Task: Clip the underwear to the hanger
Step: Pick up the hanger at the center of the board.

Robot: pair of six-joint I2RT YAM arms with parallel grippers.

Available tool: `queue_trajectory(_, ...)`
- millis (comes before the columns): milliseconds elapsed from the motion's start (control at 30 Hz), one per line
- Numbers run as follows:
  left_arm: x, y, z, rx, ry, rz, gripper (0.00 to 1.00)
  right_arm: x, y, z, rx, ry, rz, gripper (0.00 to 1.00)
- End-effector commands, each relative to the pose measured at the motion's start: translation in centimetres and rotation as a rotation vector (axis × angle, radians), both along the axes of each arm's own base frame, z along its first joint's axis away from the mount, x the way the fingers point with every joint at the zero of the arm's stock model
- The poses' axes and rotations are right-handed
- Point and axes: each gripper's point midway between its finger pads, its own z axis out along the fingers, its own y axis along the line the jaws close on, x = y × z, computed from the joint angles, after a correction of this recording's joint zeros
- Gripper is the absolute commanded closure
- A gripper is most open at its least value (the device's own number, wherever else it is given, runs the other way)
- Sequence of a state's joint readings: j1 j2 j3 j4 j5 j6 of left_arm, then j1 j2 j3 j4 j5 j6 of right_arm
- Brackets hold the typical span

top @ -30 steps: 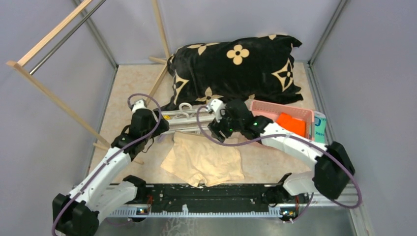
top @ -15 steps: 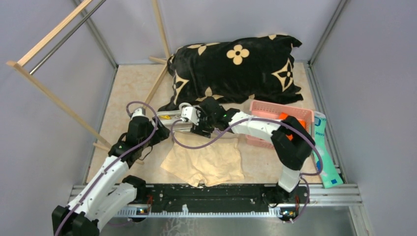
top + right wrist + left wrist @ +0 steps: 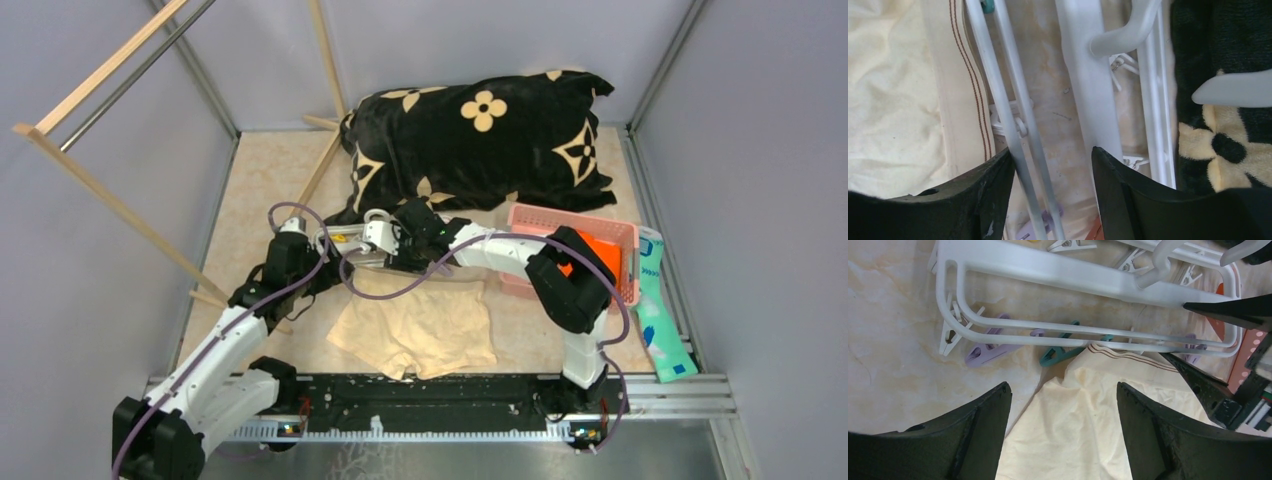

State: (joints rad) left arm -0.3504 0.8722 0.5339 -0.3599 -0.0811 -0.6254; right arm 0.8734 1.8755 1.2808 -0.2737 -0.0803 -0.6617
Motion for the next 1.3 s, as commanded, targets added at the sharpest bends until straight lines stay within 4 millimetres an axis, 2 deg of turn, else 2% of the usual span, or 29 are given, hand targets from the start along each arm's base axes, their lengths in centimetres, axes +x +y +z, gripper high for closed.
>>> queue_trajectory(0,0.4,0.1,0.8,-0.004,-0.032,-0.004,0.18,1.6,0.8,0.8,-0.011,-0.066,0.0,0.44)
queue_trajectory(167,0.5,0.4,1.4,0.001,-0.039,0.002,0.18,2.4,0.5,0.4,-0.037,-0.094,-0.019,0.51)
queue_trajectory(267,0.9,0.9,2.3,0.026,-0.053,0.0,0.17,2.8,0.5,1.0,-0.022,-0.103,-0.038,0.62)
queue_trajectory(567,2.1,1.8,6.8,0.147,-0.154,-0.077,0.15,3.8,-0.1,5.9,0.081,-0.08,-0.08,0.82)
queue_trajectory(600,2.3,1.9,7.2,0.167,-0.169,-0.092,0.15,3.9,-0.2,6.2,0.088,-0.068,-0.081,0.88)
queue_trajectory(667,2.7,1.8,8.3,0.204,-0.207,-0.133,0.14,4.1,-0.6,6.7,0.1,-0.041,-0.081,0.92)
queue_trajectory(900,4.3,2.4,9.8,0.335,-0.263,-0.198,0.14,4.4,-1.7,9.3,0.168,0.04,-0.042,0.96)
queue_trajectory(1033,5.2,1.3,9.7,0.389,-0.325,-0.329,0.14,5.0,-2.9,10.3,0.201,0.067,-0.036,0.96)
queue_trajectory(1133,5.9,-0.7,9.4,0.364,-0.359,-0.441,0.16,5.3,-3.7,10.3,0.217,0.11,-0.034,0.96)
queue_trajectory(1267,7.5,-1.4,8.6,0.371,-0.368,-0.462,0.18,5.7,-4.5,10.6,0.245,0.163,-0.028,0.98)
